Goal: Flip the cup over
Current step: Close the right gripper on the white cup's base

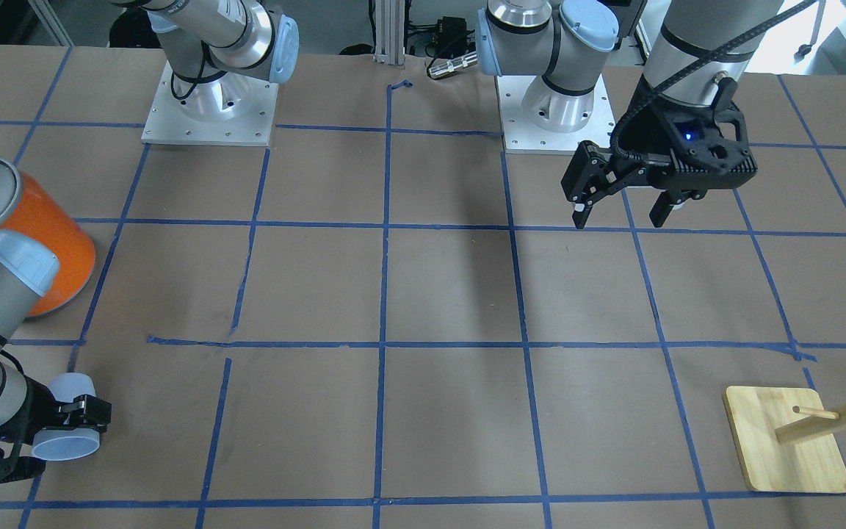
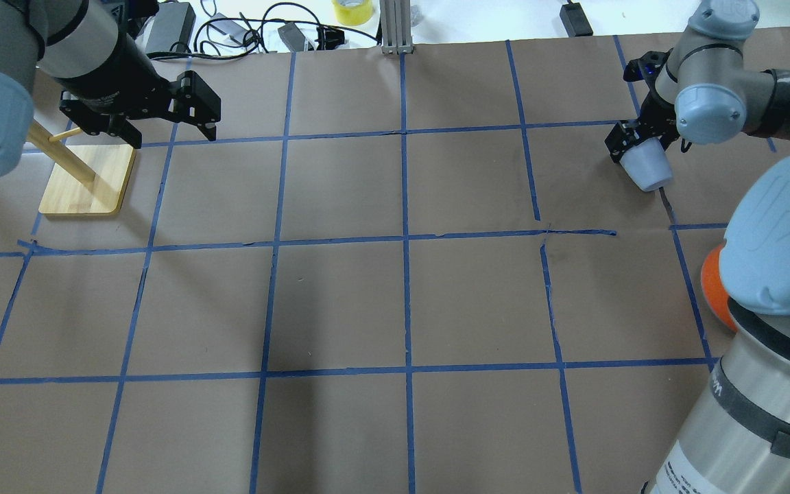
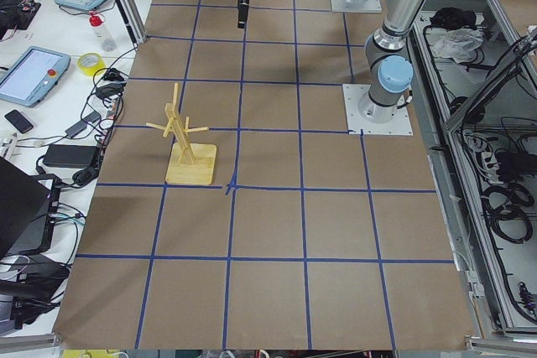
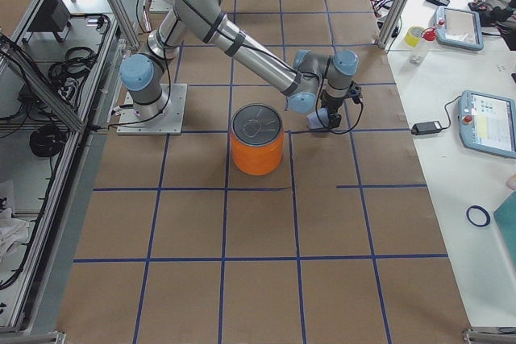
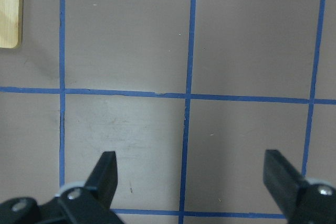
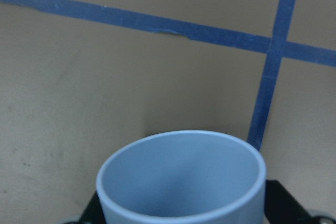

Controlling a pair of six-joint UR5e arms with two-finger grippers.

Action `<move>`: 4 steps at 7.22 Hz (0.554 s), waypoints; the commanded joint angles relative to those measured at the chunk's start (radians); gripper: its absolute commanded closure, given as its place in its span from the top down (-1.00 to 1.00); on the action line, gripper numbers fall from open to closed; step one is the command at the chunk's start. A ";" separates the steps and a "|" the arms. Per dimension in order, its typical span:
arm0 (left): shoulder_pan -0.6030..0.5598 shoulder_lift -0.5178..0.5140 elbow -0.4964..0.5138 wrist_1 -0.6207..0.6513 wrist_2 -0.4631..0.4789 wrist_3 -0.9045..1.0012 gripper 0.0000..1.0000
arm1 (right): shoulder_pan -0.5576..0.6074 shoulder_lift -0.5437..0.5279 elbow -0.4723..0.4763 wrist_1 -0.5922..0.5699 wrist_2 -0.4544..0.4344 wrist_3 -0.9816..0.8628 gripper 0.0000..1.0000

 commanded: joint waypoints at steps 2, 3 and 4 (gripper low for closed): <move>0.002 0.011 0.006 0.022 -0.002 -0.010 1.00 | 0.000 0.001 -0.002 -0.001 0.019 -0.003 0.26; 0.002 0.015 0.002 0.028 -0.002 -0.009 1.00 | 0.000 -0.001 0.001 -0.001 0.016 -0.012 -0.32; 0.004 0.011 0.000 0.030 -0.002 -0.002 1.00 | 0.000 -0.007 0.000 0.002 0.018 -0.017 -0.74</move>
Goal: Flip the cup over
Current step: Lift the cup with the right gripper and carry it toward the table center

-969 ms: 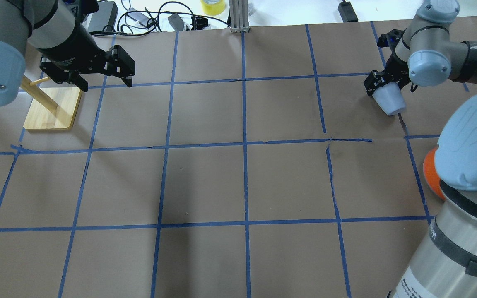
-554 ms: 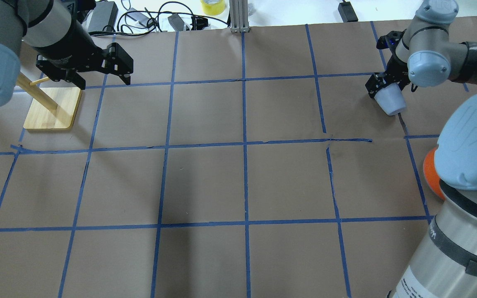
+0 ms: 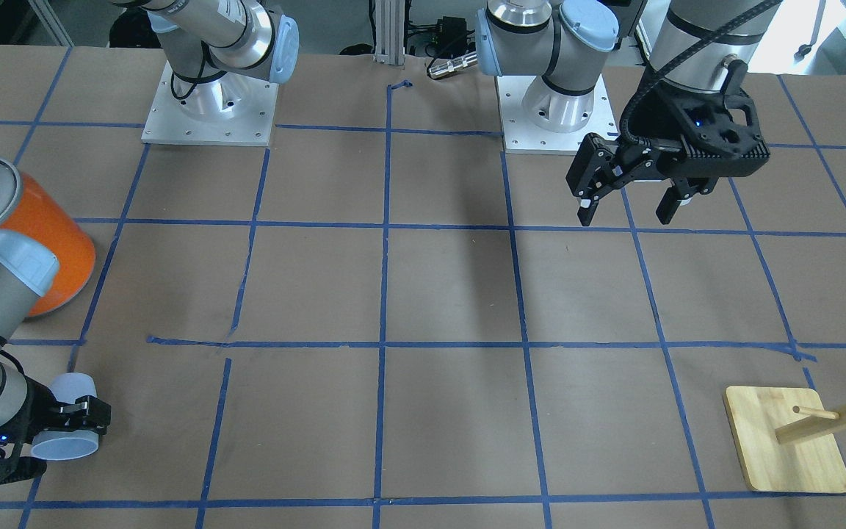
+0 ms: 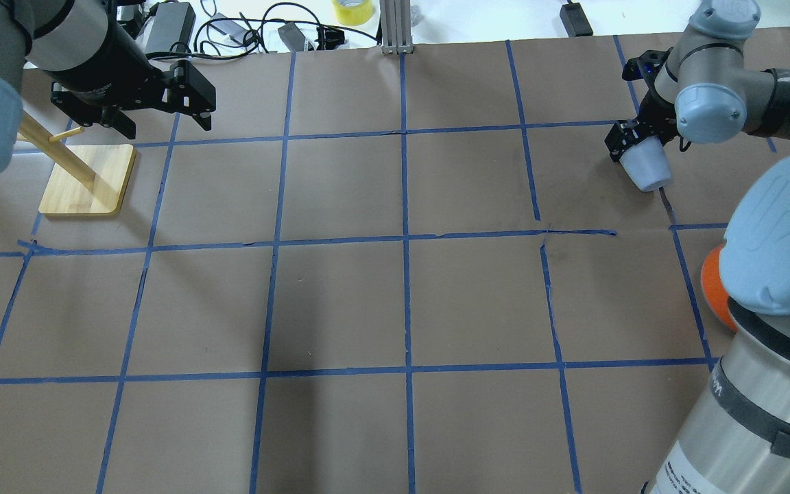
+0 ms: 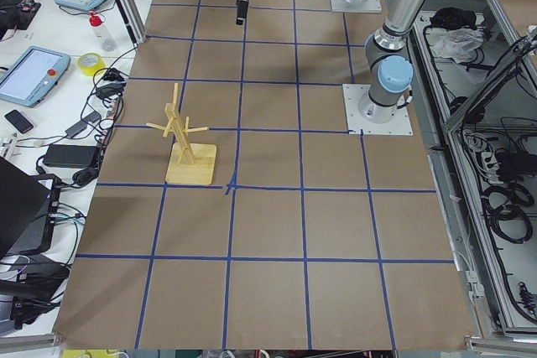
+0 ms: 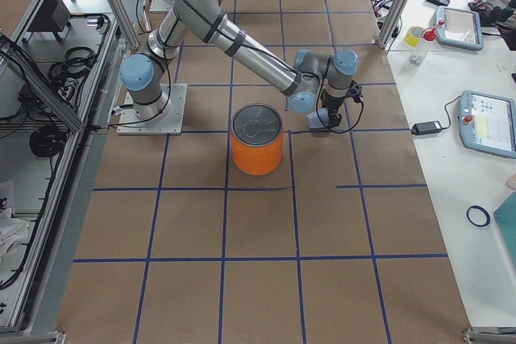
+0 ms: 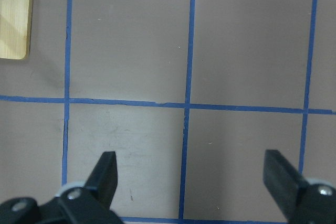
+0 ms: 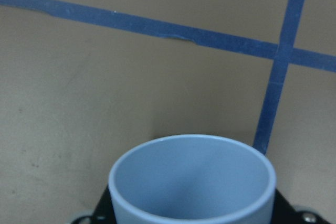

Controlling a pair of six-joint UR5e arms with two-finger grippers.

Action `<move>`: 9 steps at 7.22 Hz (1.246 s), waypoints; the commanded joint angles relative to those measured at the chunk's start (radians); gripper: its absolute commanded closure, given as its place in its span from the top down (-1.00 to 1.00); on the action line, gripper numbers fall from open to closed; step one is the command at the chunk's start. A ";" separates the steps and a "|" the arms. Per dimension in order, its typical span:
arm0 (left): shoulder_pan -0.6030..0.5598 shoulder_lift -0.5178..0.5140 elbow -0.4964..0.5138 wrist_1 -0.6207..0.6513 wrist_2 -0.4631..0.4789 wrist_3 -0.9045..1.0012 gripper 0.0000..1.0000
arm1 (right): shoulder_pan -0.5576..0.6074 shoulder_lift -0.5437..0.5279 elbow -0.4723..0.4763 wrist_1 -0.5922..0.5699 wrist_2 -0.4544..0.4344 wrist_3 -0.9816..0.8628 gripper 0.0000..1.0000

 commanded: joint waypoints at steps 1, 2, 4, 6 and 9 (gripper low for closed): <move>0.001 -0.001 -0.002 0.005 0.000 0.004 1.00 | 0.000 -0.014 -0.001 0.002 0.003 -0.002 -0.90; 0.000 0.005 -0.001 0.005 -0.002 0.003 1.00 | 0.006 -0.029 -0.008 0.010 0.003 0.010 -1.00; 0.003 0.003 0.004 0.011 -0.047 -0.008 1.00 | 0.034 -0.077 -0.006 0.021 0.090 0.041 -1.00; 0.001 0.005 0.004 0.012 -0.048 -0.010 1.00 | 0.162 -0.092 -0.009 0.022 0.096 0.233 -1.00; 0.004 -0.007 -0.001 0.000 -0.049 -0.017 1.00 | 0.369 -0.089 -0.002 -0.013 0.084 0.348 -1.00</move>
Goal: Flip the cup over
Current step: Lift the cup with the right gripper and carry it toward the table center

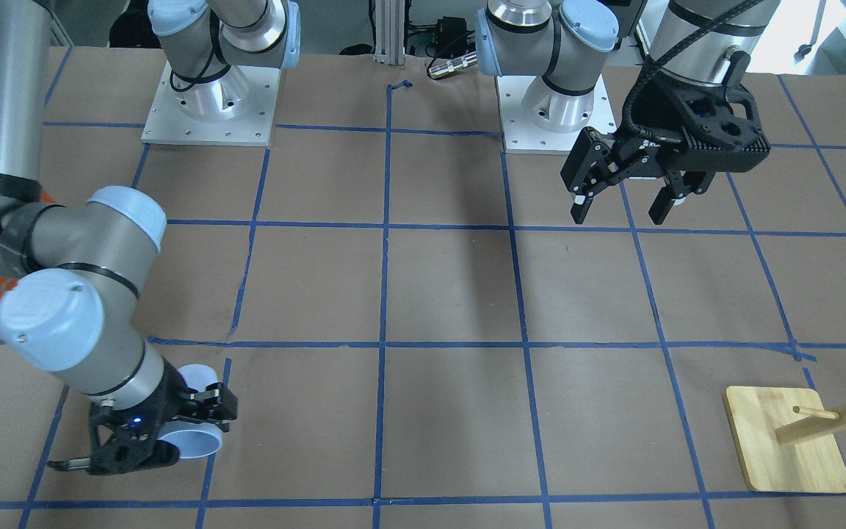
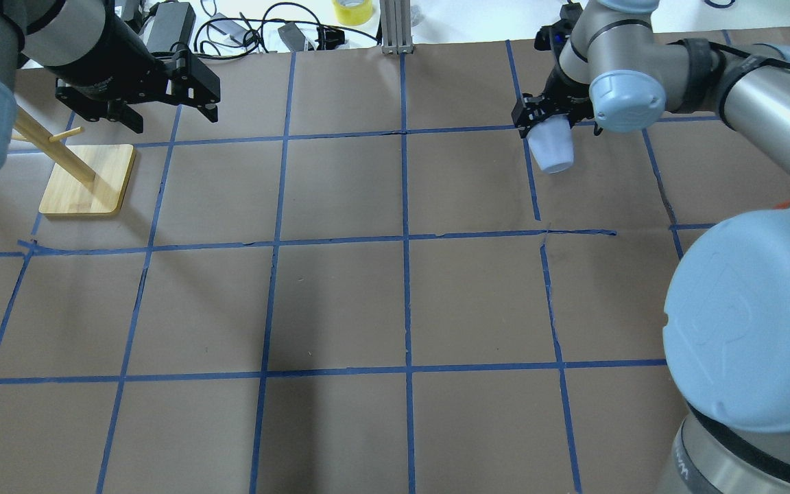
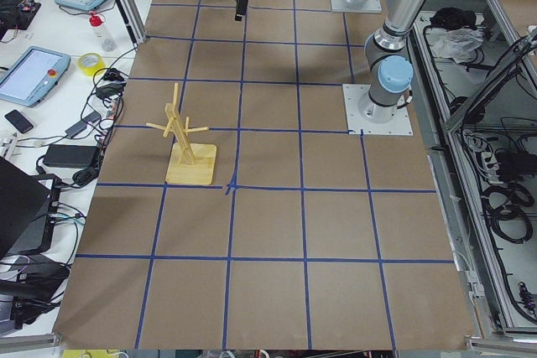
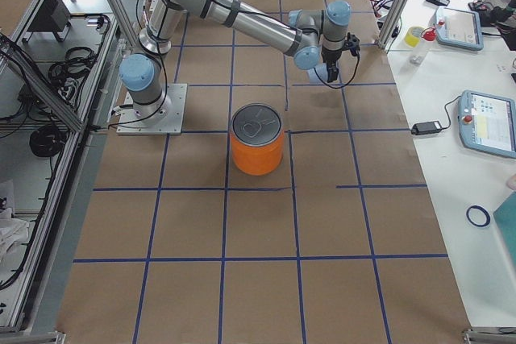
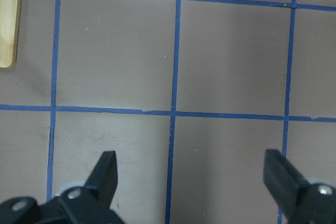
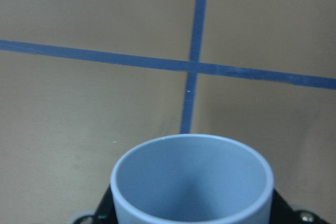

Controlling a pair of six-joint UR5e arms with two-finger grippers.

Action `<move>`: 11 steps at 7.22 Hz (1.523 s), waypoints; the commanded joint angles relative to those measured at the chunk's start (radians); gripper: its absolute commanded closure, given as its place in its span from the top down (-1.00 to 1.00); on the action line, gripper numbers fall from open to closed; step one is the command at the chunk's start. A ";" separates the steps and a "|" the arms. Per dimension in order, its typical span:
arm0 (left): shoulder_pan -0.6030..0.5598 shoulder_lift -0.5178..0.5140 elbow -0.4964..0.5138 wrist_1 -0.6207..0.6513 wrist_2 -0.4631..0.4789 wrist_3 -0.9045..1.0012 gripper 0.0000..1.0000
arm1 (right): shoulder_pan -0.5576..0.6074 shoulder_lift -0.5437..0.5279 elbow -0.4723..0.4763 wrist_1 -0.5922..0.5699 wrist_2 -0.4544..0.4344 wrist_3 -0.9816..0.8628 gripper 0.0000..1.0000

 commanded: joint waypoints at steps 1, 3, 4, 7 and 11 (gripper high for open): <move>0.001 -0.018 -0.004 -0.009 -0.001 -0.012 1.00 | 0.197 0.012 0.006 -0.042 -0.019 0.027 -1.00; 0.001 -0.019 -0.003 -0.091 0.008 0.000 1.00 | 0.294 0.011 0.006 -0.059 -0.082 0.032 -1.00; -0.001 0.003 0.010 -0.182 0.008 0.003 1.00 | 0.331 0.017 0.006 -0.114 -0.083 0.017 -1.00; -0.001 -0.006 -0.001 -0.227 0.011 0.005 1.00 | 0.423 0.034 0.012 -0.129 -0.073 -0.205 -1.00; 0.002 -0.015 -0.009 -0.218 0.013 0.007 1.00 | 0.445 0.040 0.038 -0.112 -0.065 -0.650 -1.00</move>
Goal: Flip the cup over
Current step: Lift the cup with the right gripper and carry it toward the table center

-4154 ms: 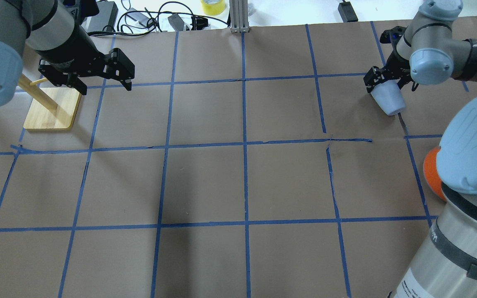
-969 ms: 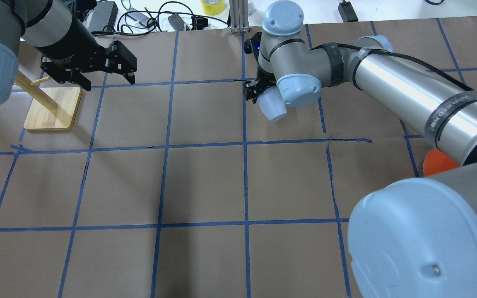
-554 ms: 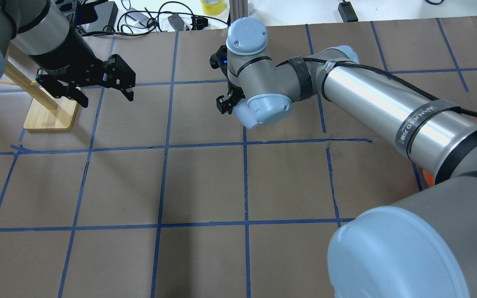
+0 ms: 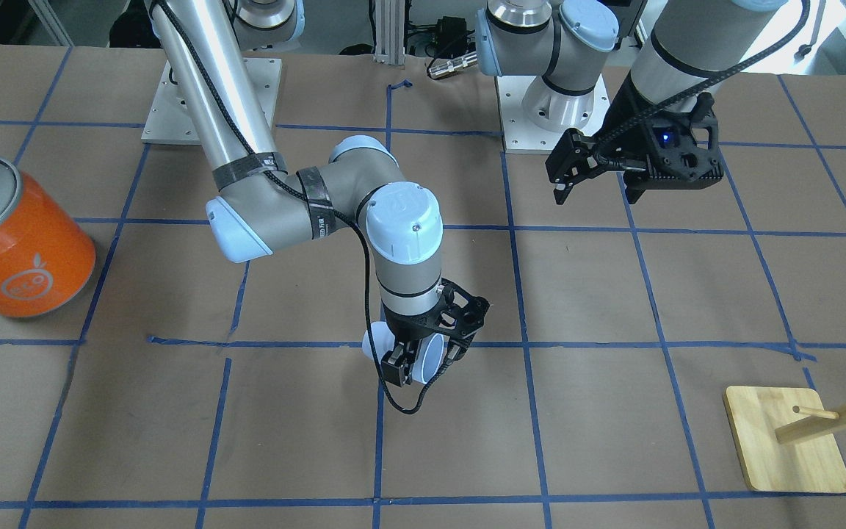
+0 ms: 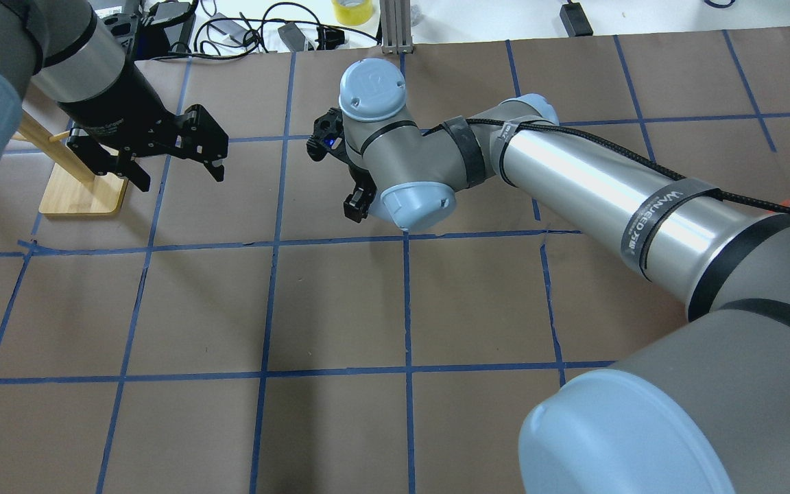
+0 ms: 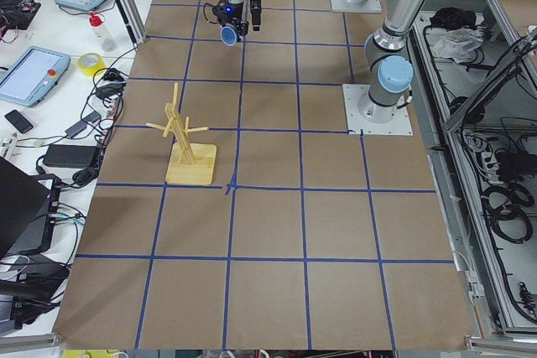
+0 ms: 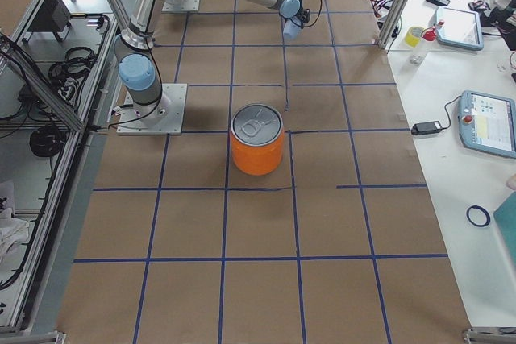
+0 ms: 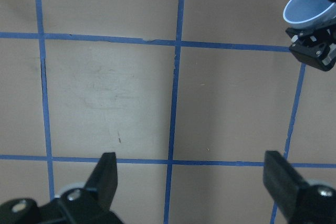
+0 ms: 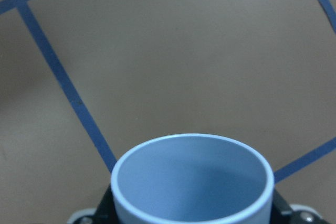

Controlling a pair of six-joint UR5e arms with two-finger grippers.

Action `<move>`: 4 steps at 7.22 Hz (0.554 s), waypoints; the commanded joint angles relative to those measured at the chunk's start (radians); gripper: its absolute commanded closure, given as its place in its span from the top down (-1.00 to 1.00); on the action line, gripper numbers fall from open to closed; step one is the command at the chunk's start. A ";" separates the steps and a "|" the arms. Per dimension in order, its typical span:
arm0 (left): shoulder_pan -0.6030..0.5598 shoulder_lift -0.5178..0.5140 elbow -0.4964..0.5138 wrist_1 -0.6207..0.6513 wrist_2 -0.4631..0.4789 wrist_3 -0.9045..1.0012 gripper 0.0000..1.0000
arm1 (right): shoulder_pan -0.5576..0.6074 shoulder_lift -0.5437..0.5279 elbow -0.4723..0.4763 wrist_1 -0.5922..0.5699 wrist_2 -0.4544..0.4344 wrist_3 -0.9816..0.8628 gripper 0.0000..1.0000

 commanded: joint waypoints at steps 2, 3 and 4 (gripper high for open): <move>0.005 -0.013 -0.002 0.007 -0.002 0.001 1.00 | 0.007 0.005 0.018 -0.001 0.032 -0.306 -1.00; 0.009 -0.019 -0.002 0.007 -0.004 0.001 1.00 | 0.008 0.009 0.016 -0.007 0.062 -0.328 -1.00; 0.011 -0.019 -0.002 0.003 -0.004 0.001 1.00 | 0.010 0.009 0.024 -0.006 0.069 -0.348 -1.00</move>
